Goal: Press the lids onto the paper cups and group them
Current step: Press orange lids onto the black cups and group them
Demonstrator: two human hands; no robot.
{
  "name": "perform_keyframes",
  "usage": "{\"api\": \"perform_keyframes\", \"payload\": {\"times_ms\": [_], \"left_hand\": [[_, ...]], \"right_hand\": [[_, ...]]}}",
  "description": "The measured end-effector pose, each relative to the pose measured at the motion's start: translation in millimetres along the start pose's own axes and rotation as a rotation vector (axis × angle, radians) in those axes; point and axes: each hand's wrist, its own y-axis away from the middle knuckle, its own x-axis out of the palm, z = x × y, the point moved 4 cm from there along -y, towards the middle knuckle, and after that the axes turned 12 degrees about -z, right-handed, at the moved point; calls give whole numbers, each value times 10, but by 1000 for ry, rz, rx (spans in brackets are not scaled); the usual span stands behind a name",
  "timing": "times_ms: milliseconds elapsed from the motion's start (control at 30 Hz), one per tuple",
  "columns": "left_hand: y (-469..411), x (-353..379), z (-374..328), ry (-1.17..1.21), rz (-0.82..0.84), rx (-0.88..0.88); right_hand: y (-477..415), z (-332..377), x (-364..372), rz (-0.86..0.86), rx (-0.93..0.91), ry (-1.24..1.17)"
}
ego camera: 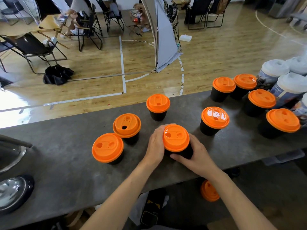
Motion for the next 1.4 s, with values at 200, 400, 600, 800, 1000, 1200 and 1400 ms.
{"api": "perform_keyframes", "payload": {"times_ms": [200,400,600,800,1000,1200,1400], "left_hand": [[240,31,-44,-38,-234,67],[3,26,11,58,-38,-110],[38,-16,31,0,-105,-49],[50,-21,11,-50,-123,-51],[-60,-43,-53,9,29,-117],[189,-29,52,13,-243,-114],[36,-38,-40,47,-11,-133]], "right_hand": [[11,7,6,-33,5,9],[-6,13,-10,-7,-5,10],[-4,-31,17,-6,11,17],[-2,-52,2,1,39,11],[1,-22,5,24,15,43],[-4,-19,9,26,30,52],[-7,26,-6,59,11,46]]}}
